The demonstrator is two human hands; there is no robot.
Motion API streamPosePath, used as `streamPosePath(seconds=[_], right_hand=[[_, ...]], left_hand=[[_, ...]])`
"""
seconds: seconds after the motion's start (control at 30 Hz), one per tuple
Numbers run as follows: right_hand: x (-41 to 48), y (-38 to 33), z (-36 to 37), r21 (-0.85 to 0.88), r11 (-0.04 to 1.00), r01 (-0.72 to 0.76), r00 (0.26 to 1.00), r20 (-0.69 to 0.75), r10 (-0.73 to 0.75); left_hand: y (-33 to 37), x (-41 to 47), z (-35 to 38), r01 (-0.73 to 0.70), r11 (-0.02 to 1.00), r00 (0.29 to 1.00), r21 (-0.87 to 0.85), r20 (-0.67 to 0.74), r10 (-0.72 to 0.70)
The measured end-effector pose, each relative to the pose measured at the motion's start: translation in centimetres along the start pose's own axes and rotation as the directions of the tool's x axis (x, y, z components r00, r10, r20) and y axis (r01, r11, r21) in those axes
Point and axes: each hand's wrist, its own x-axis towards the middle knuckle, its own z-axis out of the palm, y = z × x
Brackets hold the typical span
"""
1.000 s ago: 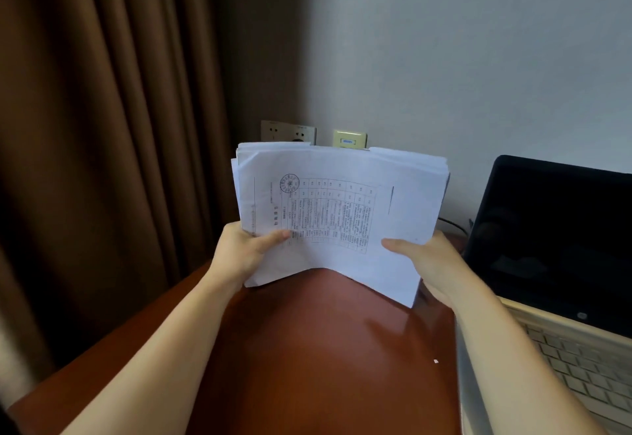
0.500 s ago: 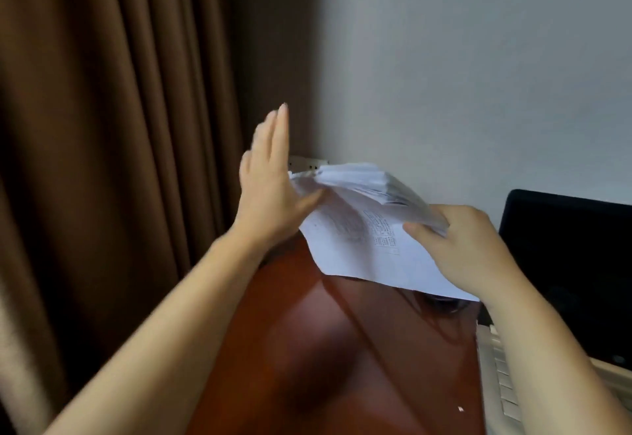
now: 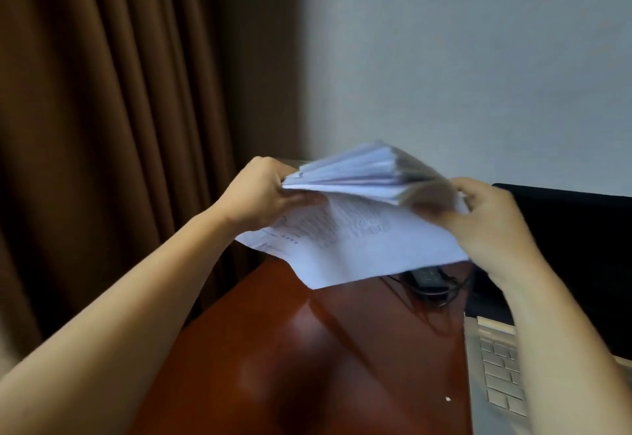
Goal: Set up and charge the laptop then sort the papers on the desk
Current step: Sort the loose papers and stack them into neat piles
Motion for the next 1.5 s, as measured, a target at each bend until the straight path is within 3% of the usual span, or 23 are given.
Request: streamPosePath(seconds=[0.07, 0.17, 0.23, 0.33, 0.5, 0.67, 0.83, 1.1, 1.27, 1.37, 1.5], right_hand=[[0.1, 0.3, -0.4, 0.261, 0.962, -0.075, 0.995, -0.043, 0.089], [0.0, 1.0, 0.9, 0.559, 0.814, -0.160, 0.987, 0.095, 0.128], [-0.6, 1.0, 2.8, 0.580, 0.784, -0.223, 0.971, 0.202, 0.127], [-1.5, 1.7, 4.6, 0.513, 0.814, -0.271, 0.955, 0.247, 0.162], [-2.9, 5.2, 6.5, 0.449, 0.804, -0.389, 0.919, 0.256, 0.301], [-1.8, 4.3, 5.9, 0.461, 0.810, -0.362, 0.928, 0.261, 0.266], [-2.8, 5.3, 6.6, 0.379, 0.838, -0.393, 0.902, 0.335, 0.272], [-3.2, 5.2, 7.2, 0.381, 0.815, -0.437, 0.882, 0.360, 0.304], [-2.5, 4.2, 7.8, 0.379, 0.777, -0.503, 0.854, 0.357, 0.378], [-2.6, 3.4, 8.9, 0.361, 0.766, -0.532, 0.838, 0.359, 0.412], [-4.0, 3.3, 11.6, 0.303, 0.751, -0.587, 0.807, 0.295, 0.511]], left_hand=[[-0.3, -0.9, -0.1, 0.025, 0.991, 0.998, -0.133, -0.058, -0.033], [-0.7, -2.5, 0.8, 0.116, 0.890, 0.971, -0.440, -0.139, -0.196], [-0.6, -3.6, 2.4, 0.142, 0.772, 0.958, -0.619, -0.112, -0.266], [-0.8, -5.0, 4.6, 0.200, 0.650, 0.937, -0.733, -0.051, -0.345], [-4.1, -7.7, 8.0, 0.307, 0.772, 0.946, -0.556, 0.091, -0.311], [-3.9, -7.1, 8.0, 0.225, 0.700, 0.948, -0.678, -0.015, -0.319], [-5.0, -7.8, 9.1, 0.360, 0.655, 0.914, -0.664, 0.112, -0.389], [-5.7, -8.0, 8.9, 0.399, 0.624, 0.904, -0.672, 0.176, -0.389], [-5.8, -7.8, 7.8, 0.389, 0.654, 0.889, -0.649, 0.078, -0.452], [-6.2, -7.7, 6.2, 0.454, 0.704, 0.833, -0.547, -0.019, -0.553], [-7.7, -8.5, 4.4, 0.658, 0.729, 0.741, -0.186, -0.007, -0.671]])
